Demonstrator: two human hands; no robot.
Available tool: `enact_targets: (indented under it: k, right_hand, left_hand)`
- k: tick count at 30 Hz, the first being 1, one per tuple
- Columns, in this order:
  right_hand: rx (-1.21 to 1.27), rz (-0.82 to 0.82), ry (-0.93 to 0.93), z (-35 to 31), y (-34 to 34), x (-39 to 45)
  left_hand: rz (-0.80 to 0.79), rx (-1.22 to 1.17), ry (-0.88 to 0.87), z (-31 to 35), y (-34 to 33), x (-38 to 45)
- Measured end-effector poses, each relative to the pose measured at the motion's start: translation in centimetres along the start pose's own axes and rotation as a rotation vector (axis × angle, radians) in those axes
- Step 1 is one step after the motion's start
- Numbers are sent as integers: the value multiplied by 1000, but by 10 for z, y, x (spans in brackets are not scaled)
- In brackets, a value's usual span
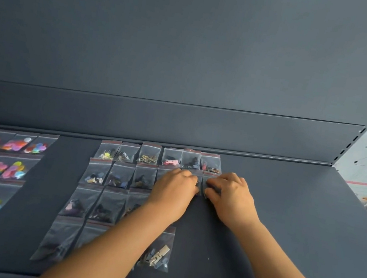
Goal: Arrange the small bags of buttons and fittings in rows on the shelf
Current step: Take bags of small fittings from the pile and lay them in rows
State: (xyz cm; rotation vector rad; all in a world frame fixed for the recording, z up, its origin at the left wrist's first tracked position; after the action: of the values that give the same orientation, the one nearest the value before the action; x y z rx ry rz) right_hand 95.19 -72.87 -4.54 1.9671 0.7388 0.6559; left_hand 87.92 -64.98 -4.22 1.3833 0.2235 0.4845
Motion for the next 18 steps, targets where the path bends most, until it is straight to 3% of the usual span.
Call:
enact_targets:
  k: [9, 18]
  right_hand:
    - [-72, 35, 77, -42, 8, -6]
    - [-99, -54, 336, -160, -37, -34]
  left_hand:
    - [101, 2, 77, -23, 40, -28]
    - [168, 51, 268, -124, 86, -114]
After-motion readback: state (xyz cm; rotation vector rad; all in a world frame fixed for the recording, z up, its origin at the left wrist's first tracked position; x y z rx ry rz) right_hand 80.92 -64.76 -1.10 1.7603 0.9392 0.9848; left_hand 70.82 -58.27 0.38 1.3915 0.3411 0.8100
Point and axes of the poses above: each hand's wrist, its own x-axis towards the middle knuckle, its own y-axis out of the back of the hand, z = x × y, the point moved 10 cm from there along x, towards the middle knuckle, and after that the axes turned 5 degrees about z, right-handed, at the moved point
